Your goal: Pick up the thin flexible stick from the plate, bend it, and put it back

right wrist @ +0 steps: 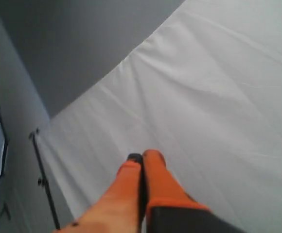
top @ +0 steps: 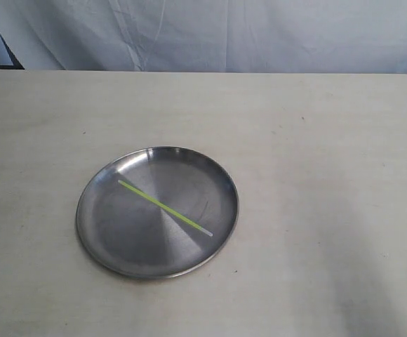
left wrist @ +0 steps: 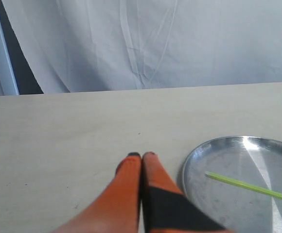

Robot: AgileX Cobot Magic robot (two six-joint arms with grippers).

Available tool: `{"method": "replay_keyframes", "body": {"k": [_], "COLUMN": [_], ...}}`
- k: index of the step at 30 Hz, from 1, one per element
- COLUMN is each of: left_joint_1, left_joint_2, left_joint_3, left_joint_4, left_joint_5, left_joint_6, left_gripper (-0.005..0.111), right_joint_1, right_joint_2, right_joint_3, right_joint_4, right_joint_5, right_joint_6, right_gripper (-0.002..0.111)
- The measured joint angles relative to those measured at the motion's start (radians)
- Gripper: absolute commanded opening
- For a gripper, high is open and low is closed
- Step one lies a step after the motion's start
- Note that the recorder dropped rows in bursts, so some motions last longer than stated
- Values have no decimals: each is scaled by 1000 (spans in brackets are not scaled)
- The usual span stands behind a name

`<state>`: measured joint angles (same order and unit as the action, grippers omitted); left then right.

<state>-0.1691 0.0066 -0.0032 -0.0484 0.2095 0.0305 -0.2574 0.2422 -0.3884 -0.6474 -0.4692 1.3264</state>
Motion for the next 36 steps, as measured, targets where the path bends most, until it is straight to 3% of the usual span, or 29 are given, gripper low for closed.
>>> {"method": "replay_keyframes", "body": {"k": [3, 8, 9, 15, 20, 22, 27, 31, 33, 36], "left_joint_1": [0, 0, 0, 0, 0, 0, 0, 0, 0, 0], "left_joint_2": [0, 0, 0, 0, 0, 0, 0, 0, 0, 0], "left_joint_3": [0, 0, 0, 0, 0, 0, 0, 0, 0, 0], "left_joint_4": [0, 0, 0, 0, 0, 0, 21, 21, 21, 28], "left_joint_5": [0, 0, 0, 0, 0, 0, 0, 0, 0, 0], "left_joint_6": [0, 0, 0, 0, 0, 0, 0, 0, 0, 0], "left_gripper": [0, 0, 0, 0, 0, 0, 0, 0, 0, 0], "right_joint_1": [0, 0, 0, 45, 108, 120, 180, 234, 251, 279], "right_joint_2": [164, 536, 615, 1068, 1183, 1183, 1183, 1183, 1183, 1183], "right_joint_3": [-174, -383, -416, -558, -565, -570, -569, -569, -569, -569], "right_joint_4": [-400, -860, -901, -929, -854, -826, -842, -846, -850, -891], "right_joint_5": [-74, -354, -424, -714, -744, -719, -424, -370, -327, -282], "right_joint_6": [271, 567, 587, 617, 617, 617, 652, 659, 663, 665], "right_gripper": [33, 97, 105, 104, 104, 104, 104, 102, 92, 57]}}
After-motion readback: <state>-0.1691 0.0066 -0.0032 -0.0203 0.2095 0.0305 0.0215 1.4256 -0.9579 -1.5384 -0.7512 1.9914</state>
